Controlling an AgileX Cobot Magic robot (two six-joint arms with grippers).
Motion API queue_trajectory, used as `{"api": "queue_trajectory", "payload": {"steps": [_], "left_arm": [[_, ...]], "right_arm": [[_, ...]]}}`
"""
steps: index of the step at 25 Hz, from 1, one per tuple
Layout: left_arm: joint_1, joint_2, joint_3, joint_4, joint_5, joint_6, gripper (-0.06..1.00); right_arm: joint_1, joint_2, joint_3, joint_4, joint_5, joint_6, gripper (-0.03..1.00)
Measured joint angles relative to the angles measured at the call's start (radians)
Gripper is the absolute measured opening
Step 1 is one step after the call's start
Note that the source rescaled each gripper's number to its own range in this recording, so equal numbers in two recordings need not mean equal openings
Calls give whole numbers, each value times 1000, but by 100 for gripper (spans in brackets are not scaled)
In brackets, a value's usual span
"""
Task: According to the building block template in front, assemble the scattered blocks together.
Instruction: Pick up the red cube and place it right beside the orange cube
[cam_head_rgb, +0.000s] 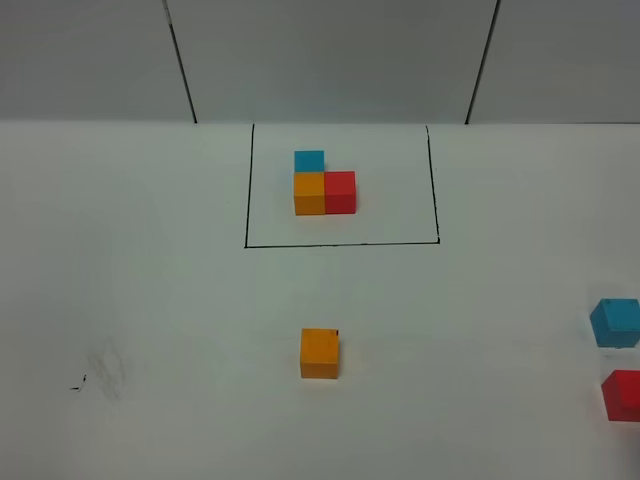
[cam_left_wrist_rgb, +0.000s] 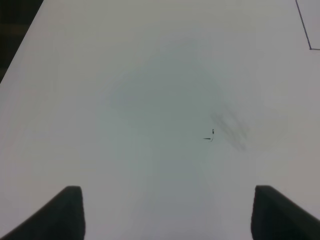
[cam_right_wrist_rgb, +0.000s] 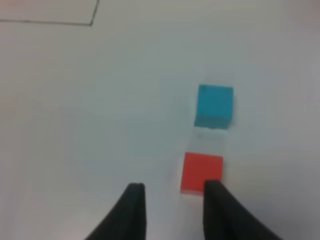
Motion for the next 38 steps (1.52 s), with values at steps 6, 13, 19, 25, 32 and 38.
{"api": "queue_trajectory", "payload": {"steps": [6,13,19,25,32,38], "left_arm": [[0,0,0,0,0,0,50],[0,0,0,-1,0,0,50],[0,0,0,-1,0,0,50],[0,0,0,-2,0,0,50],[0,0,2,-2,0,0,50],[0,0,2,-2,0,0,50]], "right_arm": [[-30,227,-91,-21,42,-15,65],[-95,401,-99,-45,24,84,99],[-111,527,-99,-41,6,100,100],[-111,659,-68,-35,-98,100,100],[-111,785,1,-35,-280,100,100],[-111,871,4,-35,-349,100,97]]}}
